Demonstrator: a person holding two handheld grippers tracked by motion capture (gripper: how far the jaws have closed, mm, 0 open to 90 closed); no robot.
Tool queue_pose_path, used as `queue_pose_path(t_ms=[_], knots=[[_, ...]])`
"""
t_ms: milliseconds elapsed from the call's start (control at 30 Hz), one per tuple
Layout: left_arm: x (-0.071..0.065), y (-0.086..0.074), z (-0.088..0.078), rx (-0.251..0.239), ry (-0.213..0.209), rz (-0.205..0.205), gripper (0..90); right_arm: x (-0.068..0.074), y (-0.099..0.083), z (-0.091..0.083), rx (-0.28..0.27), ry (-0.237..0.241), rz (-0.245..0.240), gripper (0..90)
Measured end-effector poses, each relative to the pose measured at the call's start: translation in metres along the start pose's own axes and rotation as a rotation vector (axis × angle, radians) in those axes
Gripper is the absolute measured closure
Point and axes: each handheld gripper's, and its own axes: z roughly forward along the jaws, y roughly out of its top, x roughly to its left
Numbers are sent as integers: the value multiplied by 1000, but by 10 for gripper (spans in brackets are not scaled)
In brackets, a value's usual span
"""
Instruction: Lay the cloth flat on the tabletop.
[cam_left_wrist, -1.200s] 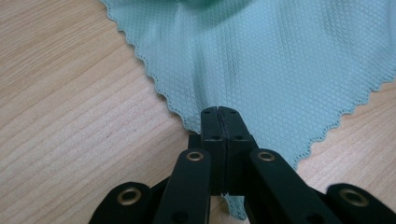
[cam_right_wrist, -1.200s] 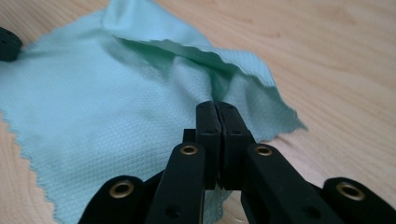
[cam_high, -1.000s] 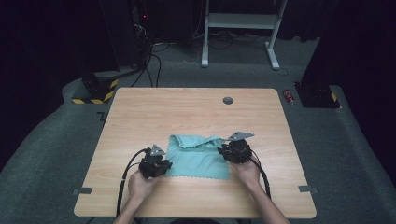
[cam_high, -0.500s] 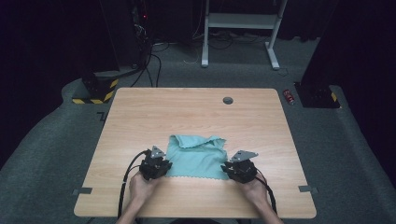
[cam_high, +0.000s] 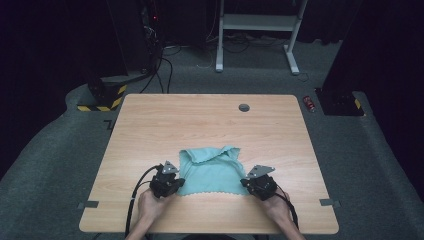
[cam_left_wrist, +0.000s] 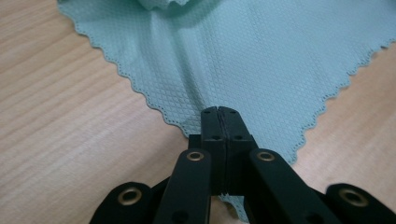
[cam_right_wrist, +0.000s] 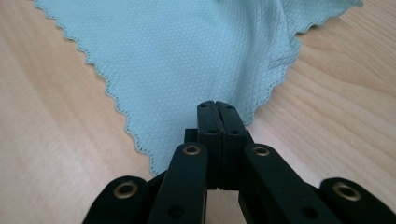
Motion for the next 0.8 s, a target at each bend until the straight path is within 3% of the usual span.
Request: queue_pose_path(t_ms=[67, 167, 200, 333, 367, 567, 667, 800], knots=[[-1, 0, 0, -3, -1, 5, 884, 1, -2, -2, 2, 7, 0, 896], [0, 4, 0, -36, -32, -15, 758, -1, -3, -5, -17, 18, 6, 847], [2, 11, 2, -70, -48, -26, 726, -5, 3, -7, -61, 23, 37, 821], [4, 26, 9, -97, 2, -38, 637, -7, 16, -6, -114, 13, 54, 797], [5, 35, 16, -94, 28, -32, 627, -10, 26, 1, -144, -4, 59, 790], [2, 51, 36, -70, 32, -8, 618, -16, 38, 28, -157, -23, 97, 746], [1, 52, 44, -41, 25, -3, 618, -16, 36, 38, -137, -24, 106, 737], [3, 54, 47, -54, 40, -14, 603, -16, 34, 46, -115, -28, 101, 704]])
